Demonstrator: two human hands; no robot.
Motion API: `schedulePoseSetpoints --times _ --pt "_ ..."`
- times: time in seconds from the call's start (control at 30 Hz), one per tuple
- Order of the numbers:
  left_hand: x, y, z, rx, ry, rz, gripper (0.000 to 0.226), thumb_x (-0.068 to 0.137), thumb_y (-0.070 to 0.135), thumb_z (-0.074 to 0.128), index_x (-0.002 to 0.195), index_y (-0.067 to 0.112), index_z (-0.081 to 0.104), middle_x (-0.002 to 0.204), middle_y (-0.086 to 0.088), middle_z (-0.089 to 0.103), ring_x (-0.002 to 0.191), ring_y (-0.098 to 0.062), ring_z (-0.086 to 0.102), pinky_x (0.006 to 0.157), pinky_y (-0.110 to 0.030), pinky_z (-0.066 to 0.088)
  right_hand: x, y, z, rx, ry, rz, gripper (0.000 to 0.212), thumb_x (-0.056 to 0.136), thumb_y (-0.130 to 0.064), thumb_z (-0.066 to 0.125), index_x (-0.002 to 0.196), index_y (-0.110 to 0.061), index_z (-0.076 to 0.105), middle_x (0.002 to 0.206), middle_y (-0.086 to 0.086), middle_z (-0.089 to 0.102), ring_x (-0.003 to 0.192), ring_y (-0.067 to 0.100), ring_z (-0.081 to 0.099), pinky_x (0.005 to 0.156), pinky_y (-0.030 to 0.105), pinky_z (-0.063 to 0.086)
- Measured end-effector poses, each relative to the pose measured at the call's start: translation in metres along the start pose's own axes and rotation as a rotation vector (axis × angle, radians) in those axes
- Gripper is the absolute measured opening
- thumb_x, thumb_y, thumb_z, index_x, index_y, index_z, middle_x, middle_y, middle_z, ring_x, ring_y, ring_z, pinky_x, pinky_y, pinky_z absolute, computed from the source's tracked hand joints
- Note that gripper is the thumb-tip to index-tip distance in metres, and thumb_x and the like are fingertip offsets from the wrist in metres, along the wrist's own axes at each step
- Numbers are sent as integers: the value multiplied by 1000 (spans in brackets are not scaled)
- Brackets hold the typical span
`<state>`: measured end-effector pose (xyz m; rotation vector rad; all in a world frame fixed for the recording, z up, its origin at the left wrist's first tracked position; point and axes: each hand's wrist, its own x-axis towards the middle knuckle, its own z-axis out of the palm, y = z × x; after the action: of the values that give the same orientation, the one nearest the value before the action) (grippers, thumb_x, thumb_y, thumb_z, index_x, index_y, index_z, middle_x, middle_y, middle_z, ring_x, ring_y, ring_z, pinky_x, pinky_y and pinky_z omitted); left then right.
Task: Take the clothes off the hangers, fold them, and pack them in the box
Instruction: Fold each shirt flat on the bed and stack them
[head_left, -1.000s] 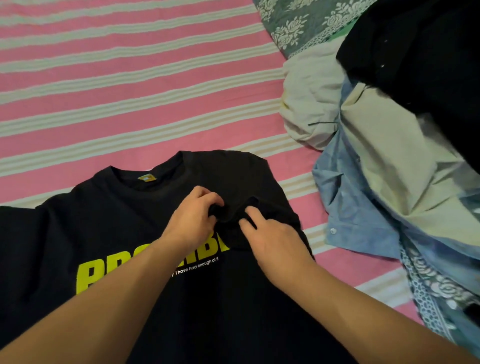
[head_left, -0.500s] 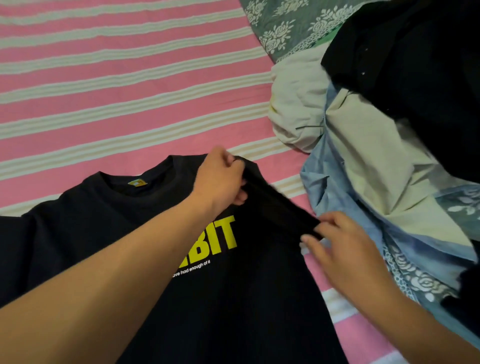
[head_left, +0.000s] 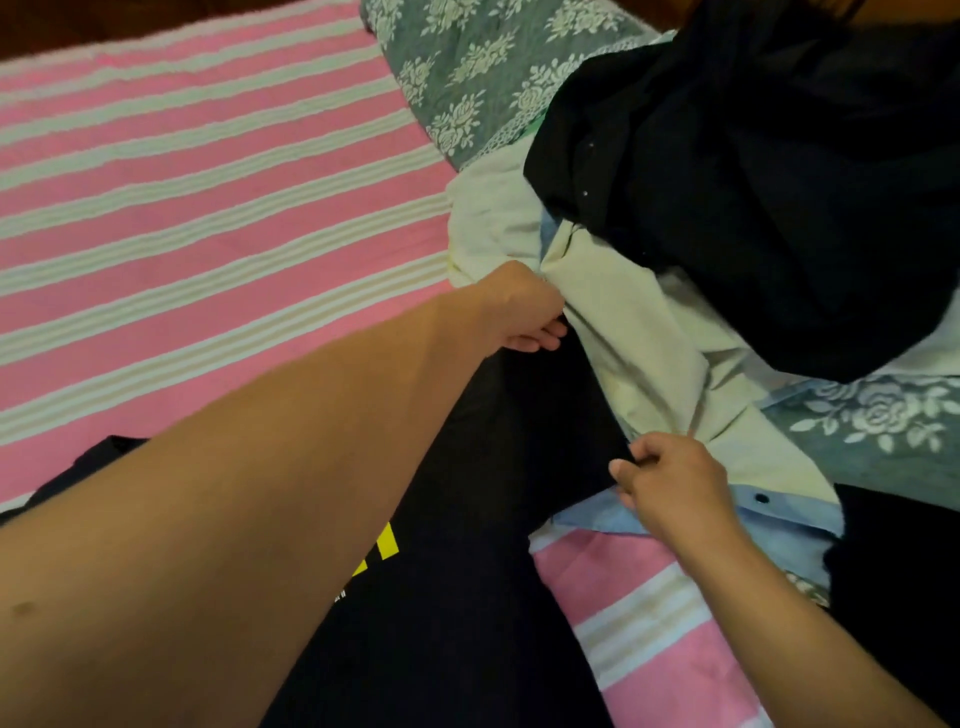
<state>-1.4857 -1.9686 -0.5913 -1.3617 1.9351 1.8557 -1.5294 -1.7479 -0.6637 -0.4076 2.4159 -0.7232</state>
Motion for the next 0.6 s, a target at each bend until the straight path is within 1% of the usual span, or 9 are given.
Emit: schedulePoseSetpoints --times 0.07,0.1,0.17,0.2,0.27,0.3,0.4,0.47,0.6 --pt "-1 2 7 69 -21 54 12 102 11 51 110 10 60 103 -5 72 90 -18 73 87 -33 59 2 9 4 46 -28 83 22 84 -15 76 67 -21 63 71 6 67 79 33 72 77 50 61" --pt "-2 0 8 46 -48 99 23 100 8 54 122 16 57 109 -6 71 96 -20 73 91 -35 60 3 13 6 60 -37 116 17 83 -14 75 70 -18 65 69 9 69 77 35 72 77 53 61" --pt "-4 -13 3 -34 -75 159 40 98 5 59 129 27 48 111 -9 71 96 -22 74 86 -34 62 3 18 9 54 -49 163 15 83 -15 75 72 -14 66 71 11 71 76 34 72 79 53 60" --pt "-5 -25 -4 31 7 183 38 98 6 60 130 23 50 111 -10 71 94 -23 73 81 -30 62 2 20 10 34 -58 172 14 84 -16 74 73 -14 66 73 12 72 77 33 71 81 52 60" --pt "-3 -58 -27 459 252 220 31 99 11 57 129 17 54 118 -10 67 102 -26 67 84 -33 56 0 21 14 18 -66 162 13 86 -22 73 83 -9 69 77 16 73 78 34 71 83 49 58" --pt "-1 -78 -41 685 305 190 33 99 13 55 132 17 53 126 -9 63 111 -28 62 91 -36 52 -2 17 15 32 -58 157 23 86 -28 73 92 -6 68 80 17 73 80 34 70 83 47 57" --pt "9 -130 -78 990 257 70 45 103 28 54 146 21 45 145 -6 50 127 -31 51 106 -46 44 -5 6 21 87 -18 168 42 82 -54 73 106 -23 56 90 8 71 89 29 68 85 42 55" --pt "14 -146 -90 1089 265 59 39 103 36 53 139 21 50 138 -7 50 121 -30 51 103 -49 46 -3 5 26 91 -42 159 35 86 -50 73 102 -25 54 91 6 70 91 27 67 87 42 53" --pt "18 -160 -100 1266 426 61 22 102 28 53 121 17 54 116 -10 51 105 -30 51 89 -46 48 4 15 31 63 -50 168 20 92 -31 71 87 -15 61 83 9 68 87 32 66 86 45 55"
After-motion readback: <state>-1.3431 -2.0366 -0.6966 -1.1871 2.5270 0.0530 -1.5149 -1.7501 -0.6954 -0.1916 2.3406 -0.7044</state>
